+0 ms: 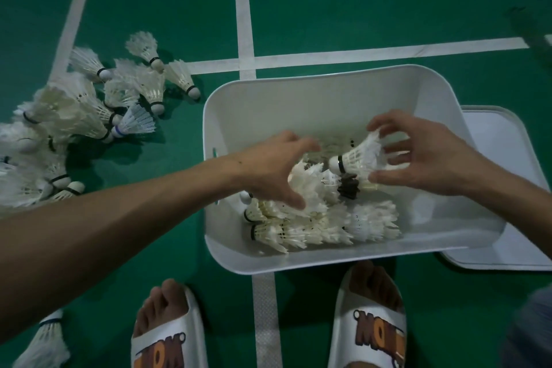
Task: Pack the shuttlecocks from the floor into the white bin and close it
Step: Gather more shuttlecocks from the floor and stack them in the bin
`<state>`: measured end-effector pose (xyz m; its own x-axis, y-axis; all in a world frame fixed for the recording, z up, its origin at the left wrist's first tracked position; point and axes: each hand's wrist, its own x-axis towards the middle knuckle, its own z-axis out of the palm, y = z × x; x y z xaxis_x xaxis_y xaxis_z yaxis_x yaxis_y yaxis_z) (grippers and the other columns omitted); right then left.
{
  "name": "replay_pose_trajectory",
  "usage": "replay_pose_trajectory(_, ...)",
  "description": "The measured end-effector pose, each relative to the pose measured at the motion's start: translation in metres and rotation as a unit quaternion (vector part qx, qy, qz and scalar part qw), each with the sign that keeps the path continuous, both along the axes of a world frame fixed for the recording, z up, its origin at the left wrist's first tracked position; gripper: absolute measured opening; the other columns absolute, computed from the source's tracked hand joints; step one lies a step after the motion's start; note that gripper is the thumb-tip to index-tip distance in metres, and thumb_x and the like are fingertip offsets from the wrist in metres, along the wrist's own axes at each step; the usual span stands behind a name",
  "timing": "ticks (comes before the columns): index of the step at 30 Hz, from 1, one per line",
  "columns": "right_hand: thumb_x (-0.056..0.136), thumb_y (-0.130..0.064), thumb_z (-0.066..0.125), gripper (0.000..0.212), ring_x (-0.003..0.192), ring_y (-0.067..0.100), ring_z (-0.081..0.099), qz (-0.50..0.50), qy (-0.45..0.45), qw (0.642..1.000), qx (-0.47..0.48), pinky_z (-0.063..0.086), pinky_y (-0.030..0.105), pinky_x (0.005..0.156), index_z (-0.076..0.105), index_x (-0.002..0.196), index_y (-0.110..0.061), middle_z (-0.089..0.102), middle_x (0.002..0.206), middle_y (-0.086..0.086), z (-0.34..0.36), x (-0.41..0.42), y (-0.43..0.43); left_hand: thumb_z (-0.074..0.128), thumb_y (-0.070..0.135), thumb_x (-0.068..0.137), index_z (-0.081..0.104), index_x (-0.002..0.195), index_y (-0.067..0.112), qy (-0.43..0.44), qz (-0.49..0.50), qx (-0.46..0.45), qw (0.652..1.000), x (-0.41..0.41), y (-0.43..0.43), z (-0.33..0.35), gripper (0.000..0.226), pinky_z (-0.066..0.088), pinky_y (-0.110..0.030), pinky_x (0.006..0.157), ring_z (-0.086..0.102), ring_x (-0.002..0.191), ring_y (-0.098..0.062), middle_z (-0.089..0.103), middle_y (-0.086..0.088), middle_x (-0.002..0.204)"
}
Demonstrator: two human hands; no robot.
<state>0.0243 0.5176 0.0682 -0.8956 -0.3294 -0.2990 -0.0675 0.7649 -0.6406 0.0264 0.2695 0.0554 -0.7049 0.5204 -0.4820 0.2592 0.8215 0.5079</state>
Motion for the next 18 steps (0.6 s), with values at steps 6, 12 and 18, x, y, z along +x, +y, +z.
replay_pose_trajectory(6, 0.06, -0.038, 0.088, 0.065, 0.094, 0.003, 0.06, 0.053, -0.022, 0.996, 0.067, 0.053, 0.029, 0.085, 0.054, 0.115, -0.036, 0.06, 0.104, -0.015, -0.006, 0.018, -0.018, 0.081, 0.025, 0.073, 0.028, 0.141, 0.034, -0.001, -0.108, -0.064, 0.992, 0.008, 0.004, -0.017, 0.086, 0.04, -0.032, 0.095, 0.046, 0.119, -0.021, 0.043, -0.001, 0.138)
replay_pose_trajectory(12, 0.062, -0.041, 0.086, 0.068, 0.08, 0.004, 0.064, 0.074, -0.039, 0.993, 0.086, 0.055, 0.035, 0.083, 0.053, 0.121, -0.032, 0.061, 0.111, -0.006, -0.02, 0.026, -0.053, 0.077, 0.02, 0.076, 0.033, 0.137, 0.031, 0.0, -0.098, -0.033, 0.995, 0.006, -0.001, -0.018, 0.076, 0.039, -0.03, 0.092, 0.048, 0.12, -0.02, 0.048, 0.0, 0.14)
replay_pose_trajectory(18, 0.054, -0.053, 0.086, 0.092, 0.085, 0.002, 0.065, 0.093, -0.088, 0.987, 0.101, 0.055, 0.028, 0.082, 0.046, 0.134, -0.035, 0.063, 0.115, -0.009, -0.022, 0.021, -0.046, 0.075, 0.026, 0.078, 0.029, 0.142, 0.035, 0.004, -0.103, -0.039, 0.994, 0.009, 0.001, -0.016, 0.079, 0.041, -0.03, 0.09, 0.053, 0.105, -0.015, 0.051, -0.001, 0.137)
